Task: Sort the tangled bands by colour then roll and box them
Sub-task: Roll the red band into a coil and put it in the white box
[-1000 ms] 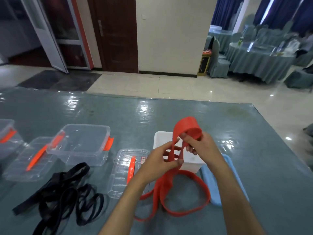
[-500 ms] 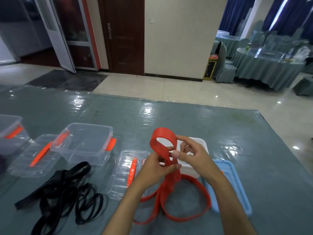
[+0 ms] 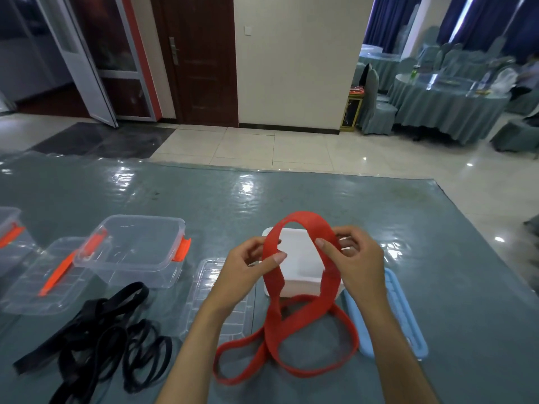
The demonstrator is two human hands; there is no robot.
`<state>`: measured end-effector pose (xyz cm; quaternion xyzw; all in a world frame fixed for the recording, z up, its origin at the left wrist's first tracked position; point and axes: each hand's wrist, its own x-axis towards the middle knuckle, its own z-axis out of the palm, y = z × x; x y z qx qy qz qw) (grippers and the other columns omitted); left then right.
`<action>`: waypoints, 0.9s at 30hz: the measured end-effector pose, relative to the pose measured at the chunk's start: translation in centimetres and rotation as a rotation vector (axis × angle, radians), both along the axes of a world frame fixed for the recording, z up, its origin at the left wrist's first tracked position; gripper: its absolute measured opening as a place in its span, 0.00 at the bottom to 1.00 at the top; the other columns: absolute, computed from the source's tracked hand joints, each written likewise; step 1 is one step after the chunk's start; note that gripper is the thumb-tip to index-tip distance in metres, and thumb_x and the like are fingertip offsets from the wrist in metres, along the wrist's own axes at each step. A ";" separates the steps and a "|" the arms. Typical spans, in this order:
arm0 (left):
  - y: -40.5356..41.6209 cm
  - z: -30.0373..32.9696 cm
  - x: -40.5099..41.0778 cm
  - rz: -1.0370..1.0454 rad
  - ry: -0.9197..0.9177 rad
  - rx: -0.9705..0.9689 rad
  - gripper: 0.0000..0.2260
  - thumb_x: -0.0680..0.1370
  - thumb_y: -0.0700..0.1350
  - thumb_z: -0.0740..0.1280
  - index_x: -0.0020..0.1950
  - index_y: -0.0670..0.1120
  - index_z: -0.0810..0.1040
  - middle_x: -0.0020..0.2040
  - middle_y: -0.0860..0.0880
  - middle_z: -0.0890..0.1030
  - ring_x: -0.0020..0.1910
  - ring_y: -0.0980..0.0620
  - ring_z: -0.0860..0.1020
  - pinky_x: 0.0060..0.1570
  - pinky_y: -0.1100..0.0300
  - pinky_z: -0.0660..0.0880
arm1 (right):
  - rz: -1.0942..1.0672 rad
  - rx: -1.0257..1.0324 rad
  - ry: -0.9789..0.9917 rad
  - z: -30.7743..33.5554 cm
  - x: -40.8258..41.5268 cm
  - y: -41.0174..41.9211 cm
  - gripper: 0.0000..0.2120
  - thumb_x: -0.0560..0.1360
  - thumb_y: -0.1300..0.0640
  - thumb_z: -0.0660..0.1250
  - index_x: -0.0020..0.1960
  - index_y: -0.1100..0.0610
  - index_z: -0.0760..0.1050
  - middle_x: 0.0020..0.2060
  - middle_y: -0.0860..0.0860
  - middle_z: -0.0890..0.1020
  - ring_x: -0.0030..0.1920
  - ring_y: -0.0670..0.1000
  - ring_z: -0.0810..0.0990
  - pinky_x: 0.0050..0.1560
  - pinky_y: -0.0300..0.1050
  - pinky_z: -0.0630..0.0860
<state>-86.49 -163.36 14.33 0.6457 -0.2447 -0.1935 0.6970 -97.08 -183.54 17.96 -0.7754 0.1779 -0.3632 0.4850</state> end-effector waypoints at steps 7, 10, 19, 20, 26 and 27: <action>-2.4 0.4 -0.1 0.513 -0.381 0.143 0.15 0.74 0.35 0.75 0.49 0.55 0.86 0.48 0.59 0.86 0.49 0.57 0.84 0.50 0.59 0.82 | -0.171 -0.096 0.028 -0.4 0.5 -1.1 0.16 0.73 0.61 0.77 0.42 0.45 0.72 0.40 0.44 0.81 0.41 0.45 0.83 0.42 0.52 0.81; -3.0 0.7 -0.5 0.464 -0.397 0.158 0.21 0.74 0.36 0.76 0.55 0.62 0.83 0.51 0.64 0.85 0.50 0.58 0.83 0.43 0.65 0.80 | -0.151 0.040 0.016 -0.4 0.7 -1.7 0.16 0.72 0.66 0.75 0.44 0.47 0.73 0.41 0.45 0.81 0.41 0.48 0.84 0.42 0.60 0.83; -4.9 0.6 -2.1 0.040 -0.166 0.044 0.23 0.71 0.45 0.83 0.65 0.55 0.84 0.59 0.55 0.85 0.56 0.52 0.84 0.48 0.60 0.82 | 0.031 0.320 0.030 -0.7 1.1 -0.9 0.15 0.74 0.71 0.73 0.48 0.52 0.76 0.48 0.58 0.81 0.47 0.65 0.85 0.36 0.57 0.86; -4.9 0.6 -2.1 0.031 -0.166 0.036 0.24 0.71 0.46 0.83 0.66 0.55 0.84 0.61 0.55 0.85 0.57 0.52 0.84 0.49 0.59 0.83 | 0.054 0.355 0.037 -0.7 1.1 -0.7 0.15 0.75 0.71 0.73 0.49 0.52 0.76 0.49 0.59 0.81 0.47 0.63 0.86 0.36 0.55 0.86; -5.3 0.3 -2.3 0.193 -0.214 0.128 0.18 0.71 0.47 0.83 0.61 0.52 0.87 0.52 0.57 0.87 0.52 0.55 0.85 0.49 0.59 0.82 | 0.298 0.373 0.114 -0.6 0.6 -0.2 0.13 0.76 0.66 0.76 0.55 0.52 0.80 0.51 0.55 0.85 0.48 0.54 0.88 0.45 0.52 0.87; -5.2 0.2 -2.3 0.211 -0.221 0.135 0.16 0.72 0.48 0.82 0.59 0.53 0.87 0.51 0.57 0.88 0.52 0.56 0.84 0.49 0.62 0.81 | 0.369 0.359 0.129 -0.6 0.4 -0.1 0.14 0.76 0.65 0.77 0.57 0.50 0.81 0.51 0.52 0.86 0.49 0.54 0.88 0.48 0.51 0.87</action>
